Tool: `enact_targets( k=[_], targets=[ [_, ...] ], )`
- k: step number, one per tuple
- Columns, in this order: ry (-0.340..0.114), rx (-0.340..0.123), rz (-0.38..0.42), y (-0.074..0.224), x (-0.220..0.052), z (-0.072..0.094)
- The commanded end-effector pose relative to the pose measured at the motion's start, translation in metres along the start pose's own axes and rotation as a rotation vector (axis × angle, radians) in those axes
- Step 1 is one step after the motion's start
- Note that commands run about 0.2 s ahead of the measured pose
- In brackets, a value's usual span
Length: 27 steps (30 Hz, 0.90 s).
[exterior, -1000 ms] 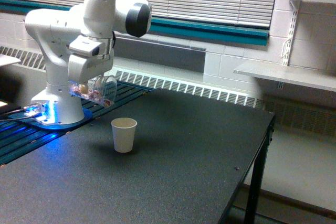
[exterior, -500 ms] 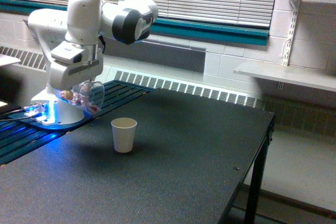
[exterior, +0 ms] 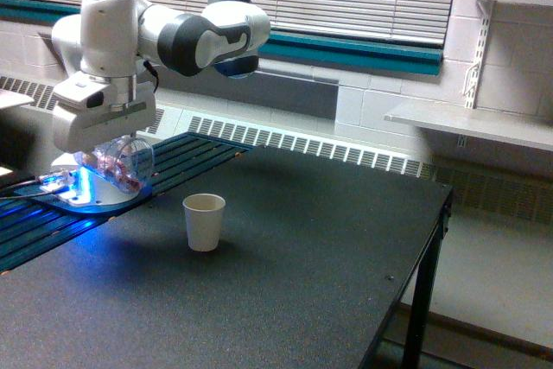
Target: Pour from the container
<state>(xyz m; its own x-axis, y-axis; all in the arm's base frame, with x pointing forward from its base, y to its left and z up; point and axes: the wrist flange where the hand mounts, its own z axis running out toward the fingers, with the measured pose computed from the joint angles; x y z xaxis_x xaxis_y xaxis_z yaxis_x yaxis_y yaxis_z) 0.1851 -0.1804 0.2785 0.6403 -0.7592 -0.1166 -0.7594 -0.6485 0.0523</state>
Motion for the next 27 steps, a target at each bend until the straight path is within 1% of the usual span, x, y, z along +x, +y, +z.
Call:
enact_targets(
  k=[1, 10, 15, 22, 27],
  targets=[
    [0.011, 0.03, 0.03, 0.005, -0.006, 0.004],
    [0.053, 0.046, 0.013, 0.0, -0.003, 0.001],
    [0.07, 0.045, -0.002, -0.005, 0.0, 0.002],
    [0.073, 0.051, -0.037, -0.016, 0.0, 0.007],
    [0.068, 0.058, -0.083, -0.031, 0.003, 0.009]
  ],
)
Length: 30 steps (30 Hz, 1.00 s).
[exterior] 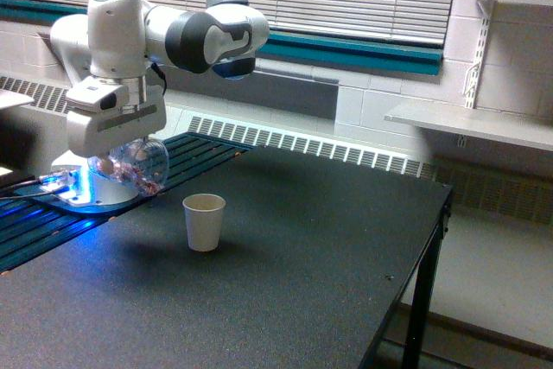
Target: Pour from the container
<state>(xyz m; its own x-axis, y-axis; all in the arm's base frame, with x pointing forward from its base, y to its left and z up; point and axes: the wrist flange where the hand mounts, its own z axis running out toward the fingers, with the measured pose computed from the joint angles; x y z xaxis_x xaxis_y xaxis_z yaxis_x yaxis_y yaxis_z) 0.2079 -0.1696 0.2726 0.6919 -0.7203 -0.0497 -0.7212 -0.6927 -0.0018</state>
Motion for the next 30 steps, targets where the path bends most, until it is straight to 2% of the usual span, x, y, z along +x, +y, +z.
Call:
enact_targets(
  k=[1, 10, 17, 24, 30],
  targets=[
    [-0.004, 0.011, -0.032, -0.008, -0.003, 0.005],
    [-0.031, 0.007, -0.118, -0.027, 0.002, 0.008],
    [-0.057, -0.002, -0.17, -0.031, 0.0, 0.006],
    [-0.087, -0.026, -0.195, -0.028, -0.002, 0.004],
    [-0.09, -0.03, -0.206, -0.031, 0.002, 0.005]
  ],
)
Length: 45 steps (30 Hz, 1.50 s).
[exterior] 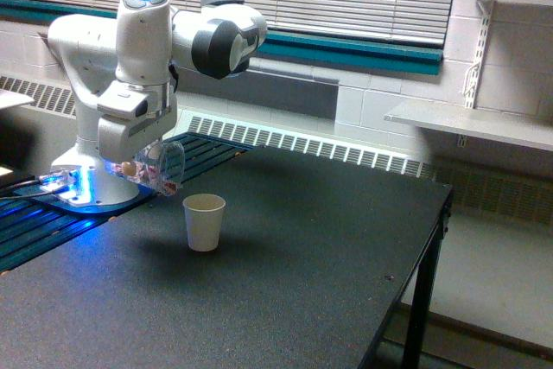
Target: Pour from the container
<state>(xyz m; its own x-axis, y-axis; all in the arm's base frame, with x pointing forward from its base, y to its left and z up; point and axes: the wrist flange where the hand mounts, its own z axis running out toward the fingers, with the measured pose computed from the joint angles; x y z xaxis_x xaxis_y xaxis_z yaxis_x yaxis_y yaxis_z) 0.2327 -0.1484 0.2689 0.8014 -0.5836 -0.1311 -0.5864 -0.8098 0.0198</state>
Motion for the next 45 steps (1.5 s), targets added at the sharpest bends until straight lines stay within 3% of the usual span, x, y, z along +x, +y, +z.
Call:
enact_targets(
  k=[1, 7, 21, 34, 45],
  targets=[
    [-0.008, 0.006, -0.031, 0.001, 0.001, 0.002],
    [0.002, 0.009, -0.032, -0.005, 0.011, 0.004],
    [-0.035, -0.012, -0.077, -0.012, 0.013, 0.002],
    [-0.036, -0.013, -0.121, -0.027, 0.02, 0.0],
    [-0.091, -0.027, -0.167, -0.032, 0.009, -0.002]
  ],
)
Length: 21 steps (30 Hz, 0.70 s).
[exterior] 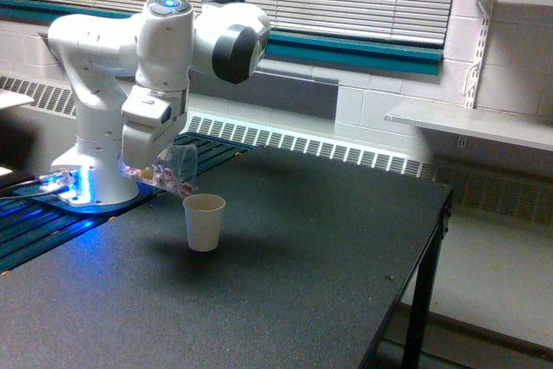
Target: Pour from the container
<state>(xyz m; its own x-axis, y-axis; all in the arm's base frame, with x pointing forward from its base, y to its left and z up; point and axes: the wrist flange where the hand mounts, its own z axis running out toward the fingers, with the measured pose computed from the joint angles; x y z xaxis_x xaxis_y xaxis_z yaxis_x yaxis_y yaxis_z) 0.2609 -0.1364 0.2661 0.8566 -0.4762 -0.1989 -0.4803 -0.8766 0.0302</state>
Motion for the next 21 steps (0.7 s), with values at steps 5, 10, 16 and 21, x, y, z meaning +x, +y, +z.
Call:
enact_targets(
  k=[5, 10, 16, 21],
  targets=[
    [-0.043, -0.008, -0.052, -0.0069, -0.0103, -0.0034],
    [-0.04, -0.015, -0.053, -0.0075, -0.0094, -0.0028],
    [-0.035, -0.018, -0.049, -0.0084, -0.0074, -0.0022],
    [-0.034, -0.019, -0.043, -0.0087, -0.0066, -0.0015]
  ],
)
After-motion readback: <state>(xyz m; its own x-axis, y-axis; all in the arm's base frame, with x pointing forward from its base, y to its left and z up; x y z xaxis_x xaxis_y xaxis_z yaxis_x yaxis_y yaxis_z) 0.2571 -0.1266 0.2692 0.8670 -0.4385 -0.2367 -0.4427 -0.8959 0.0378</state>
